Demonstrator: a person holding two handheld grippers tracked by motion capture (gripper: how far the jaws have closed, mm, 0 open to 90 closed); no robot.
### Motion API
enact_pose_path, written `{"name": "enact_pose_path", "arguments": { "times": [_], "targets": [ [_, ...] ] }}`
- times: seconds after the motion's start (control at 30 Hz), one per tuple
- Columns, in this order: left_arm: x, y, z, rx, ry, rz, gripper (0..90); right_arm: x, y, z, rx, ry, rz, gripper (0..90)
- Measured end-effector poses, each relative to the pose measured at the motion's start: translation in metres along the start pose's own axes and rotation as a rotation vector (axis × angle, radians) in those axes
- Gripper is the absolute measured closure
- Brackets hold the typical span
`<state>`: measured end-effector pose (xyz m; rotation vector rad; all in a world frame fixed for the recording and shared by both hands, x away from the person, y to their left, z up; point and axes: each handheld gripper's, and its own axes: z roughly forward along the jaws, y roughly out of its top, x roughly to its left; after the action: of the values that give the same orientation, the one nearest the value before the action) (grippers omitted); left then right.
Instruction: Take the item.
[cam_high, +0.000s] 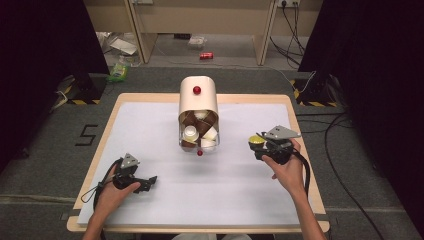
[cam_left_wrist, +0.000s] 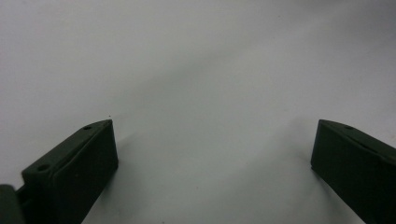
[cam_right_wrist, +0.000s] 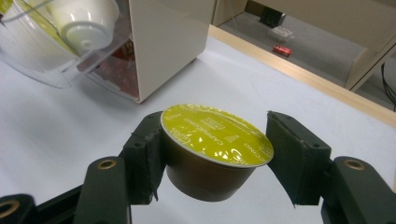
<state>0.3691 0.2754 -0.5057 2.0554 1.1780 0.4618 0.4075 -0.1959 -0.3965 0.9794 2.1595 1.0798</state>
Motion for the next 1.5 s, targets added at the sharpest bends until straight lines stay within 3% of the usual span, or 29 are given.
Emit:
{"name": "enact_pose_path", "arguments": {
  "times": [0.57, 0.77, 1.5],
  "targets": [
    [0.0, 0.0, 0.0, 0.001, 0.001, 0.001, 0.1, -0.004, -0.035, 0.006, 0.061, -0.009, 0.016, 40.7],
    [0.0, 0.0, 0.0, 0.001, 0.0, 0.0, 0.1, -0.006, -0.048, 0.016, 0.1, -0.004, 0.026, 40.7],
    [0.0, 0.0, 0.0, 0.001, 0.0, 0.001, 0.0, -0.01, -0.069, 0.033, 0.166, 0.002, 0.046, 40.4]
  ]
}}
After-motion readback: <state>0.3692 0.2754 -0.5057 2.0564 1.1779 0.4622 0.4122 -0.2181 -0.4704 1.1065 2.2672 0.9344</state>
